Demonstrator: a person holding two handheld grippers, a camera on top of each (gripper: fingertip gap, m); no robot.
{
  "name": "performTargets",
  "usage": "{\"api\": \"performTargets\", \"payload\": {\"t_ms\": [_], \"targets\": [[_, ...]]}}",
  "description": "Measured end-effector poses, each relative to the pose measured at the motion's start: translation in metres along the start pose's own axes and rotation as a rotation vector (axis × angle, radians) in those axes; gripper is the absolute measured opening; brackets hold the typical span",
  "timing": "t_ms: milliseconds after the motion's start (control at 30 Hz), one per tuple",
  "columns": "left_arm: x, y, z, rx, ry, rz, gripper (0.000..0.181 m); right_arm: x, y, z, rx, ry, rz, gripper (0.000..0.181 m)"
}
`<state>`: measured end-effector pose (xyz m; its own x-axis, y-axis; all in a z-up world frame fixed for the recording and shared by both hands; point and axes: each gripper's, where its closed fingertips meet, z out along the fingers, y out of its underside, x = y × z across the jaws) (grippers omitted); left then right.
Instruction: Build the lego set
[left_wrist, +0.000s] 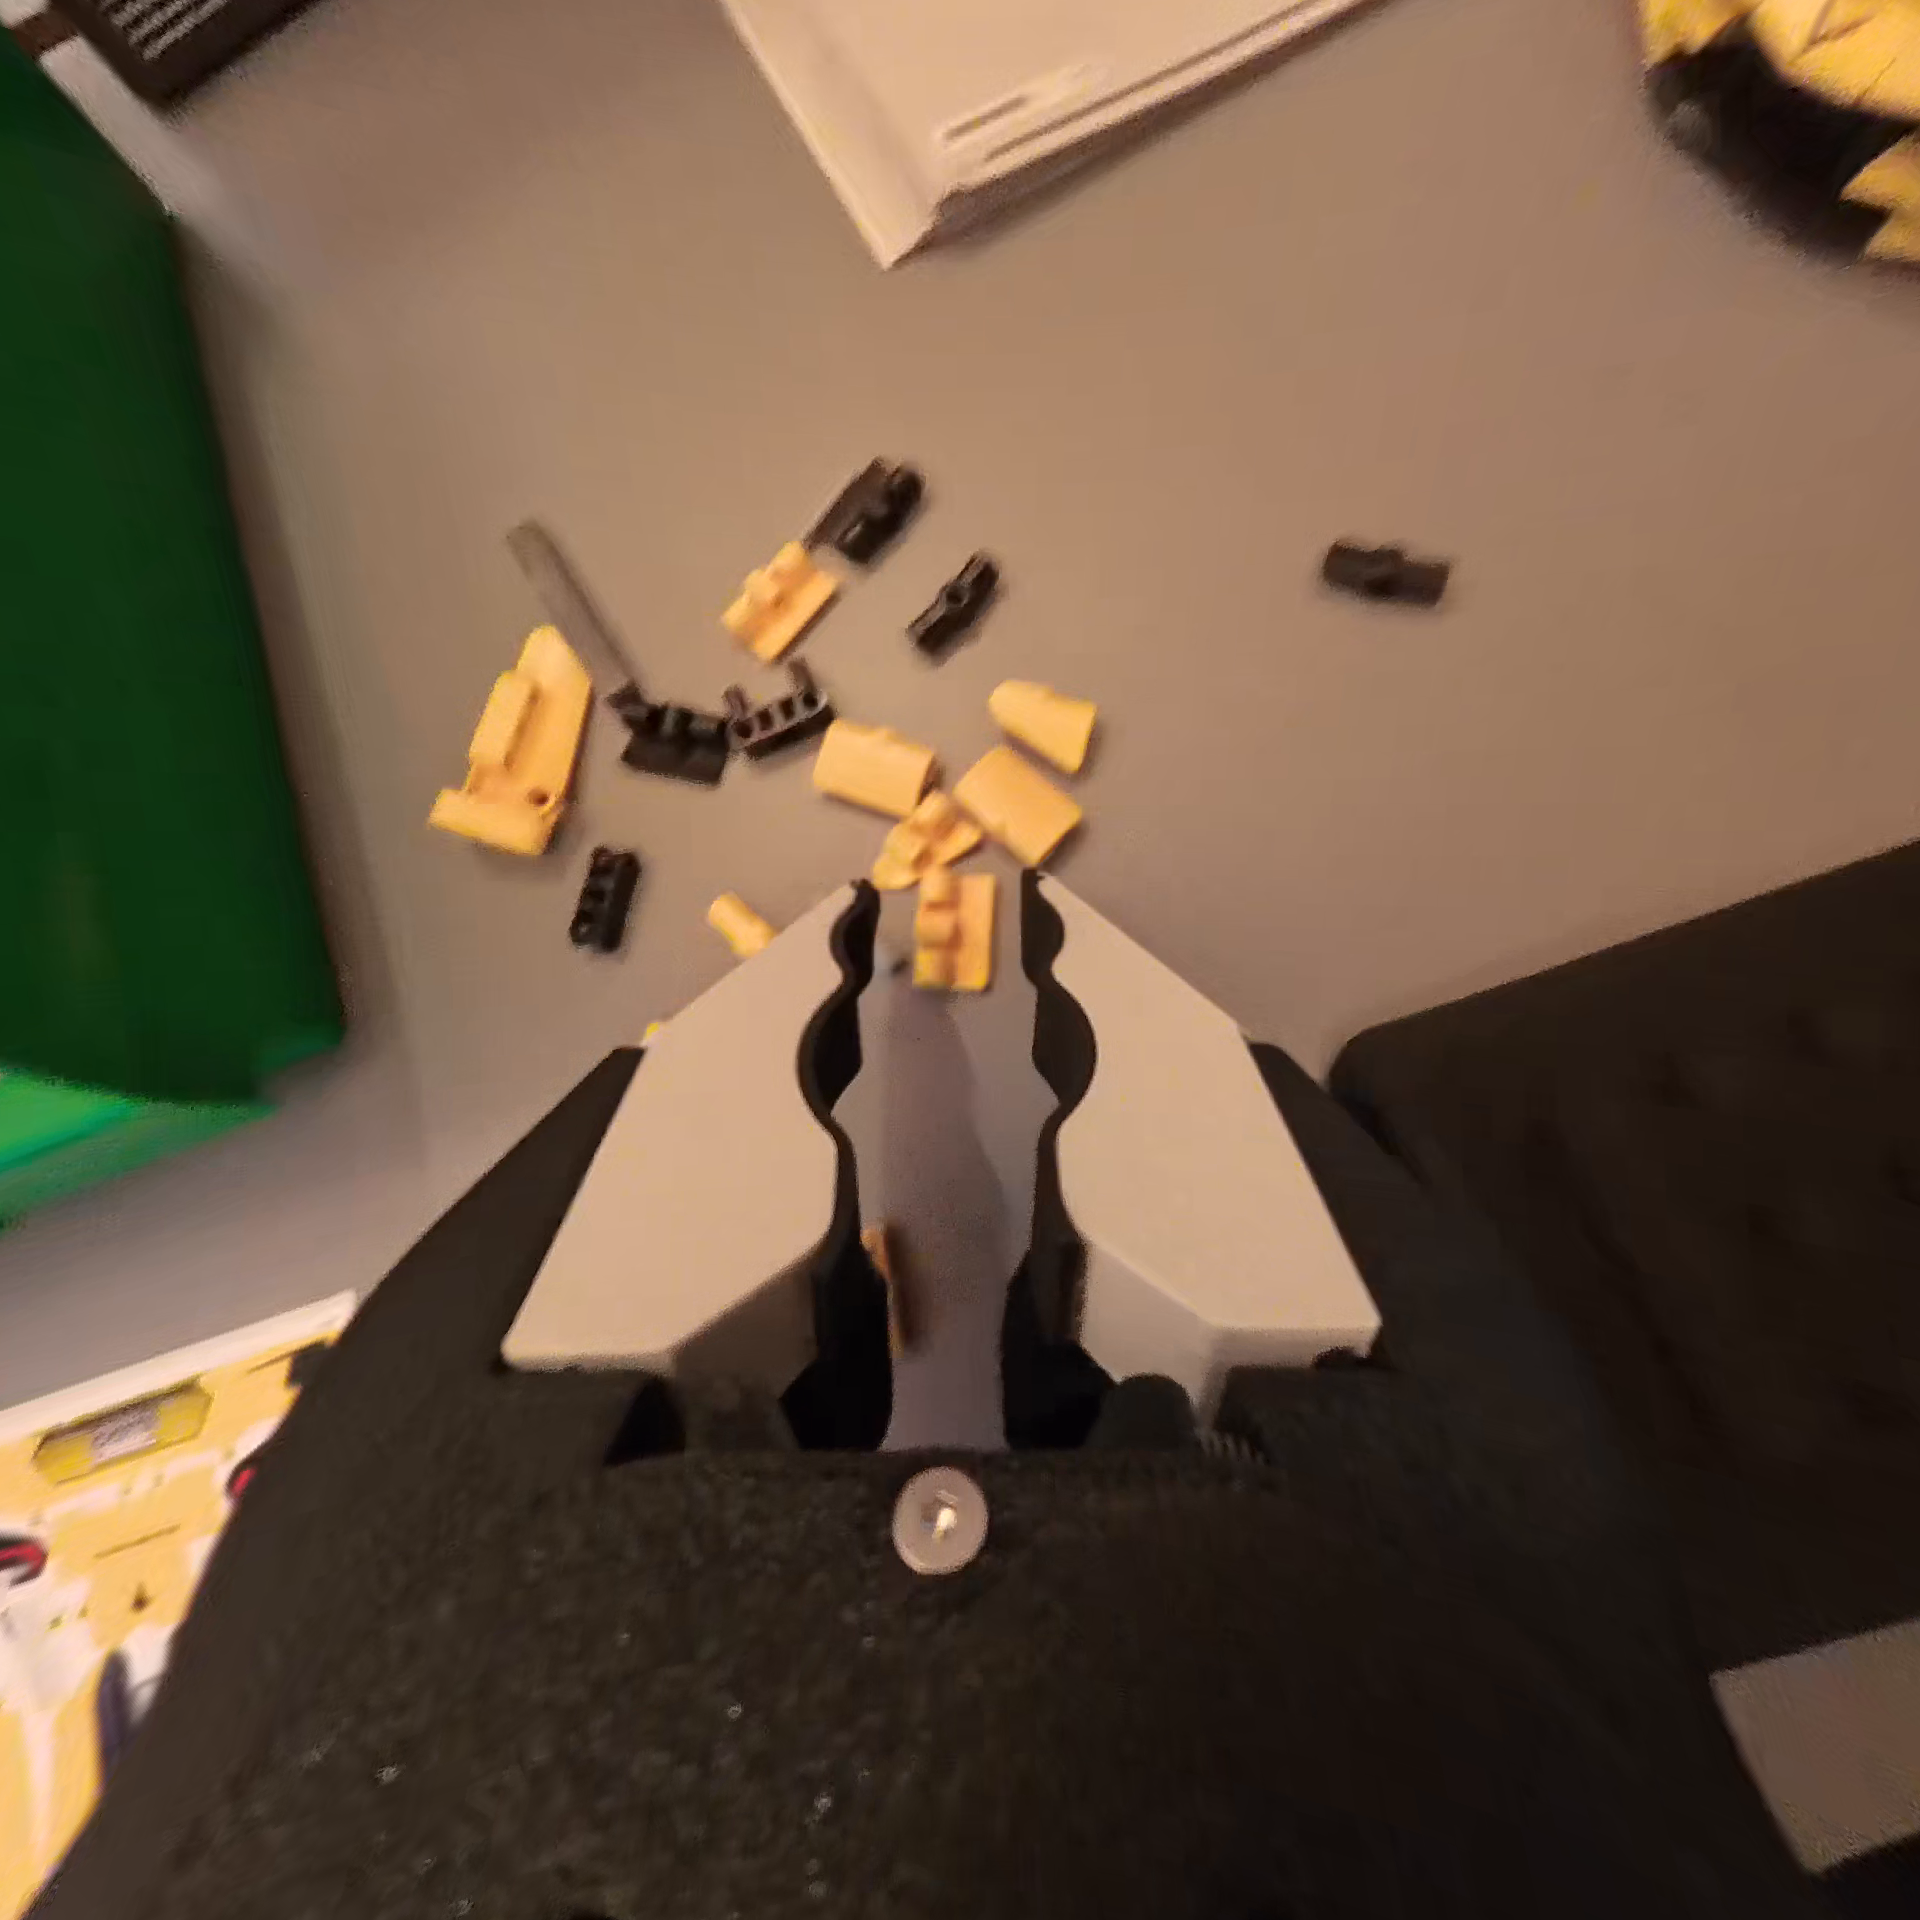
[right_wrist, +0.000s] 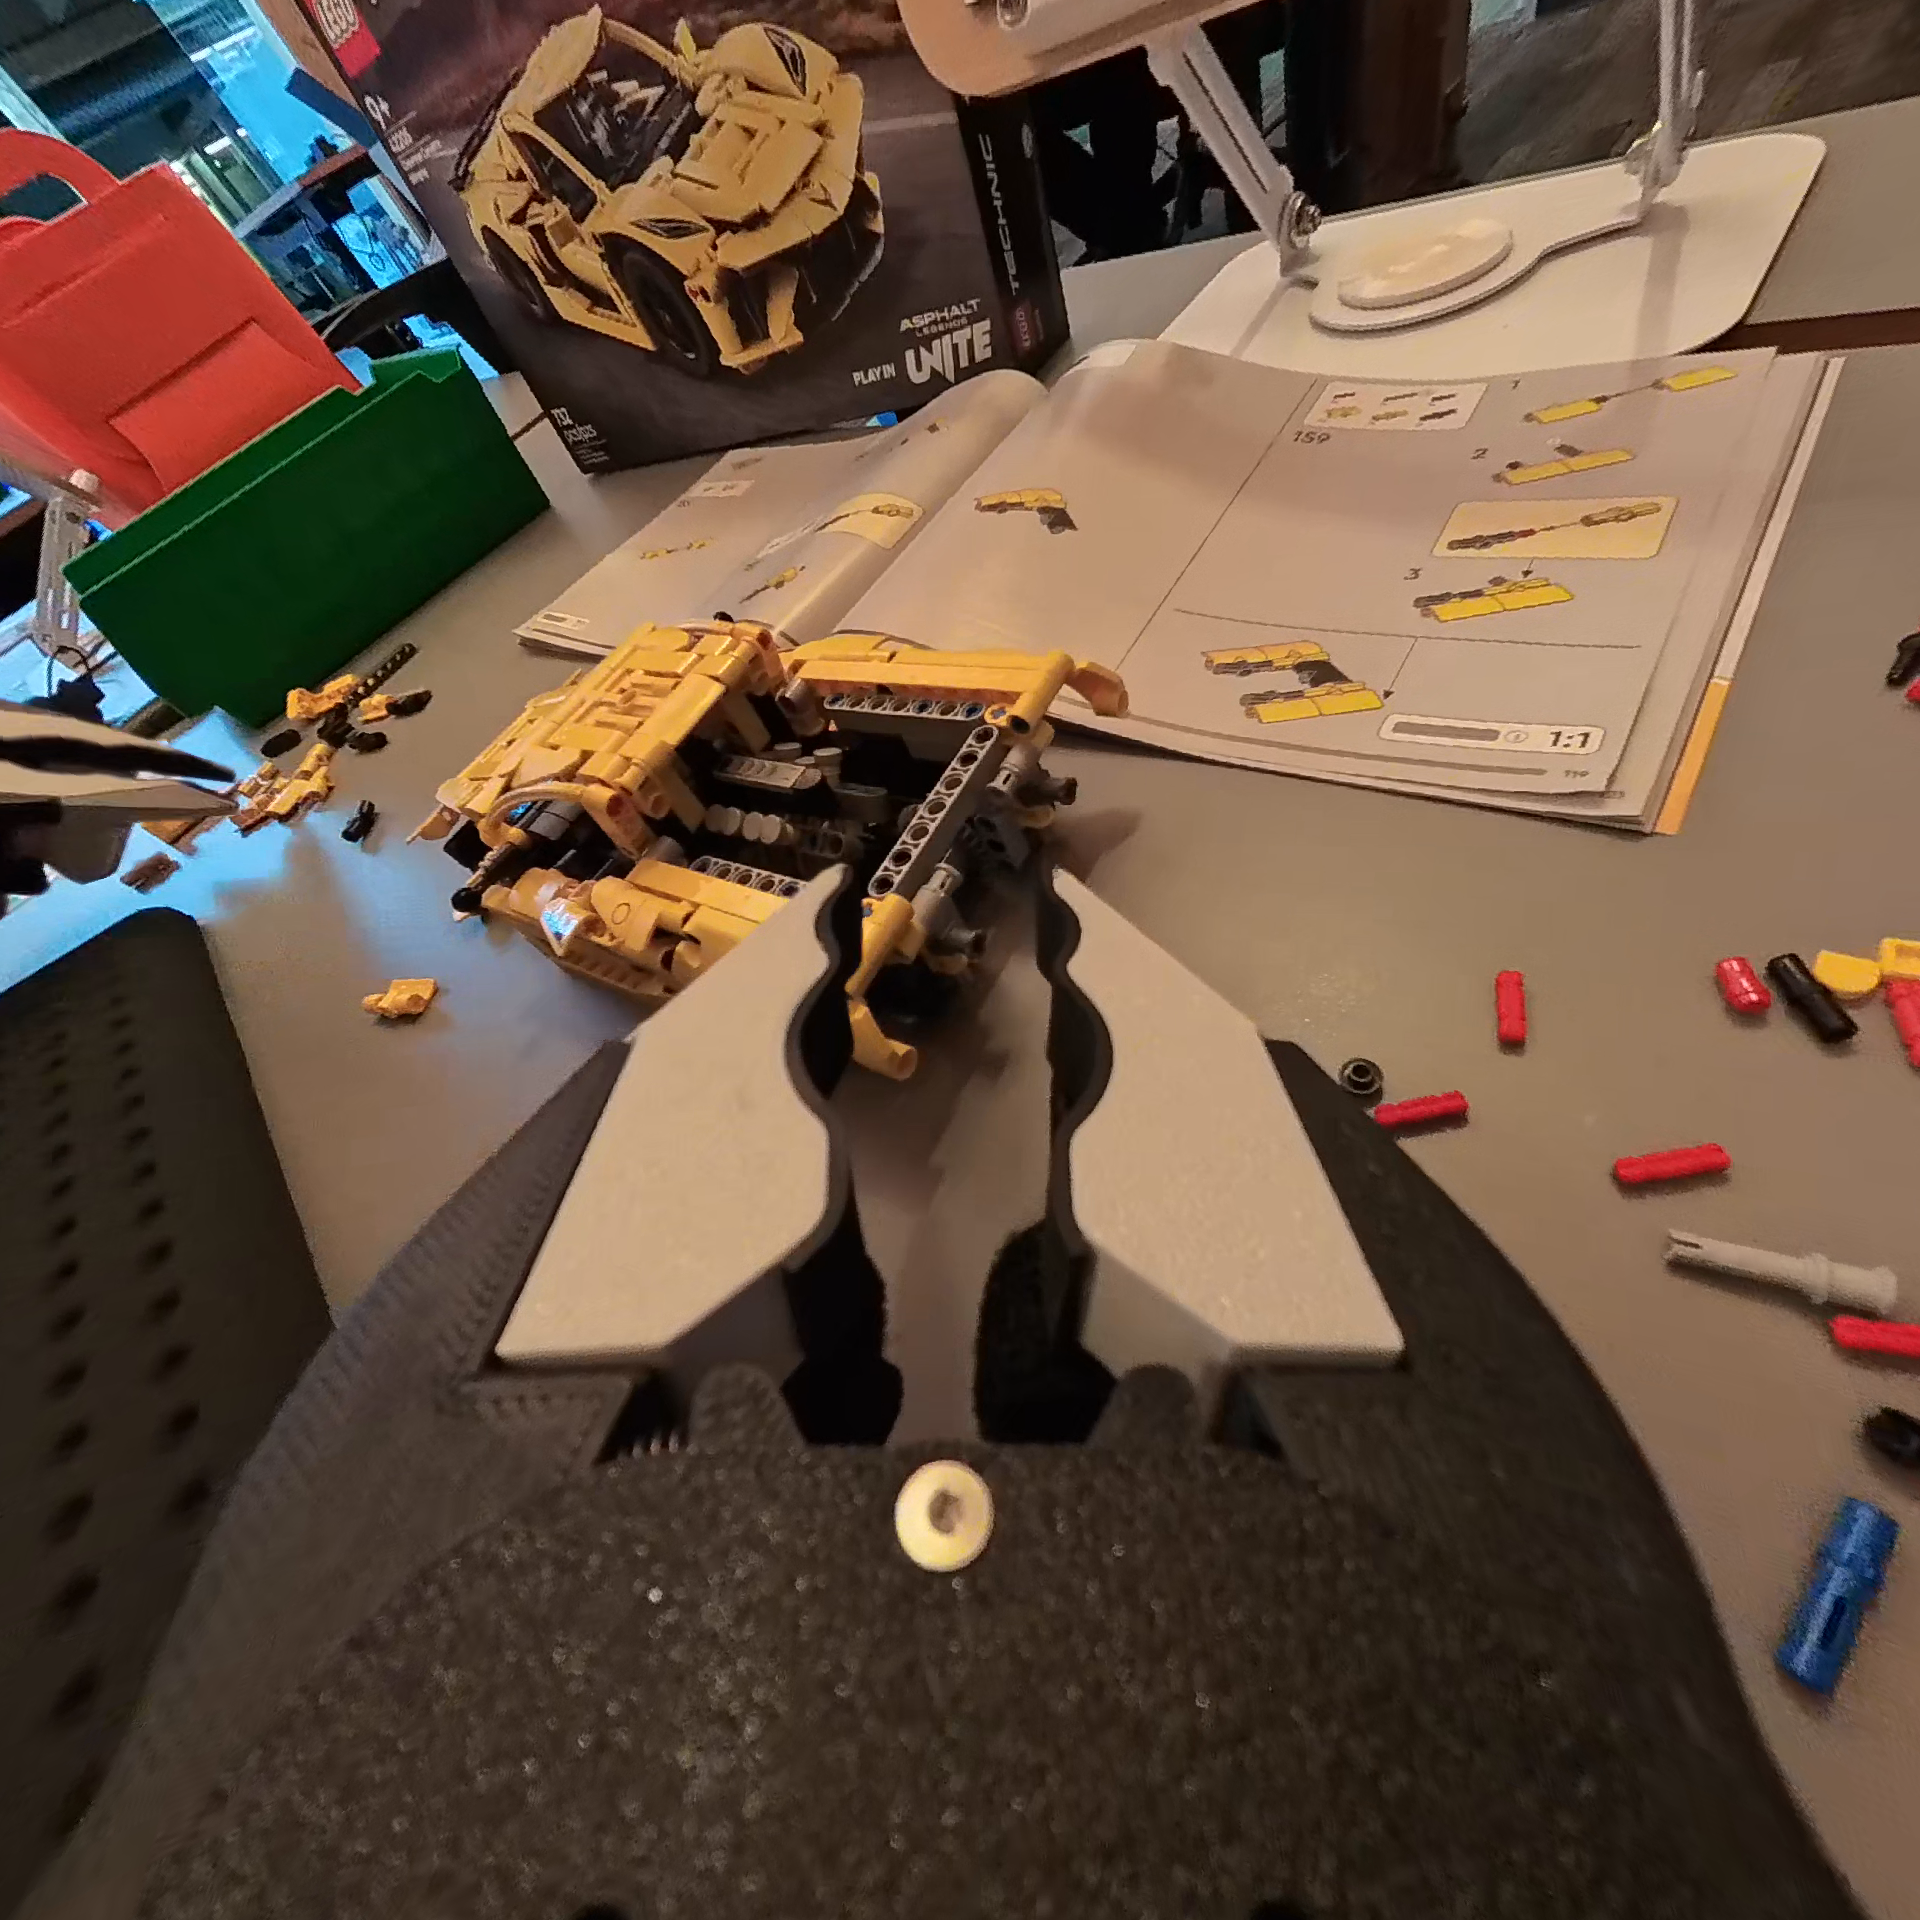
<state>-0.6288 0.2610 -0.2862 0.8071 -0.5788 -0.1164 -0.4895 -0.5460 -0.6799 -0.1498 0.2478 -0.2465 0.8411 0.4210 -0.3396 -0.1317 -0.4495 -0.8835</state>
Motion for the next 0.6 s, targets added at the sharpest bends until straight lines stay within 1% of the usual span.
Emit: {"api": "performTargets", "payload": {"t_ms": [100, 200, 267, 400, 433, 500, 533, 600], "targets": [[-0.01, 0.013, 0.0, -0.023, -0.018, 0.021, 0.027, 0.0, 0.001, 0.0, -0.007, 0.007, -0.005, 0.033], [-0.001, 0.013, 0.004, -0.019, 0.029, 0.023, 0.026, 0.001, 0.0, -0.001, -0.001, 0.015, -0.008, 0.032], [0.007, 0.013, 0.007, -0.023, 0.058, 0.045, 0.015, 0.002, 0.001, -0.001, -0.004, 0.015, -0.002, 0.032], [0.01, 0.009, 0.008, -0.029, 0.042, 0.078, 0.015, 0.0, 0.0, -0.001, -0.001, 0.008, -0.007, 0.032], [0.014, 0.003, 0.006, -0.016, 0.054, 0.074, 0.015, -0.002, -0.001, -0.001, 0.003, 0.006, -0.014, 0.032], [0.033, -0.019, -0.002, 0.051, 0.12, 0.069, 0.015, -0.004, -0.003, -0.001, 0.008, 0.005, -0.036, 0.032], [0.049, -0.035, -0.006, 0.1, 0.176, 0.072, 0.015, -0.005, -0.002, -0.001, 0.004, 0.004, -0.042, 0.032], [0.095, -0.067, -0.01, 0.185, 0.325, 0.104, 0.015, -0.008, -0.001, 0.001, -0.001, -0.003, -0.048, 0.032]]}}
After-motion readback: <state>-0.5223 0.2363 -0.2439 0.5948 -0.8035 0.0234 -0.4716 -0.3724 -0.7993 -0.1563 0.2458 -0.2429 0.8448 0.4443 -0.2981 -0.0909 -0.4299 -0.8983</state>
